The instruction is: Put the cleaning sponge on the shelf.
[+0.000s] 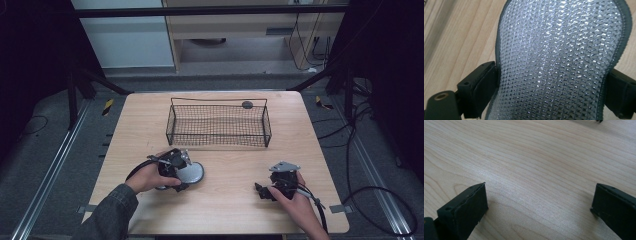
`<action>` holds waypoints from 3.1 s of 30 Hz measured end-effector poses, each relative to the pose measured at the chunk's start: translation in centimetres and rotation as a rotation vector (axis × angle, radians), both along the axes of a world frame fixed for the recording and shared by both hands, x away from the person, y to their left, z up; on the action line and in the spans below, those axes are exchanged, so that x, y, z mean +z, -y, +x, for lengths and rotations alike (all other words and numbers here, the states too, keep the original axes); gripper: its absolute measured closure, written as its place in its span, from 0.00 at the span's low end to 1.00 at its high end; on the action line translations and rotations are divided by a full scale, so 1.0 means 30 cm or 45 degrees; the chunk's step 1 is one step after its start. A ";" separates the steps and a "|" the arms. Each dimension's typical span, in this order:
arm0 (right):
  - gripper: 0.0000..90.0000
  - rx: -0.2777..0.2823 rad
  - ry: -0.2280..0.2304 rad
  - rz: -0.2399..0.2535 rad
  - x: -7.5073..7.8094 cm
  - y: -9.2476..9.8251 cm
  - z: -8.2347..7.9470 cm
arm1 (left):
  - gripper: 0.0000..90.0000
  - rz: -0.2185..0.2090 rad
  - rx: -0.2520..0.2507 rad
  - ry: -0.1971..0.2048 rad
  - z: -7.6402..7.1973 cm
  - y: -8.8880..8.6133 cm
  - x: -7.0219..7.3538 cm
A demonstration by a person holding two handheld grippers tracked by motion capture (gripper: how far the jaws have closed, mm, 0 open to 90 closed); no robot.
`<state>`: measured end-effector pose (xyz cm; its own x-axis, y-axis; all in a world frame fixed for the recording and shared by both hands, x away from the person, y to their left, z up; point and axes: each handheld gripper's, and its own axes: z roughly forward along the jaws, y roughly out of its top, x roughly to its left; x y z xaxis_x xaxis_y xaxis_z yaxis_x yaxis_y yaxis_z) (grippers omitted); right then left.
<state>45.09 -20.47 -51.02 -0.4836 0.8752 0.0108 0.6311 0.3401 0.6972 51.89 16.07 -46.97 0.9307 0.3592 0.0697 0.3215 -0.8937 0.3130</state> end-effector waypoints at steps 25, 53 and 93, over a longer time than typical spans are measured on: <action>0.00 0.011 0.021 -0.019 -0.004 0.003 0.002 | 0.04 -0.005 0.004 -0.013 -0.006 -0.004 0.019; 0.00 0.013 0.021 -0.017 -0.004 0.003 0.003 | 0.07 0.066 -0.056 0.135 0.000 0.052 0.146; 0.00 0.017 0.021 -0.024 -0.004 0.004 0.002 | 0.08 0.183 -0.166 0.616 0.293 0.238 0.353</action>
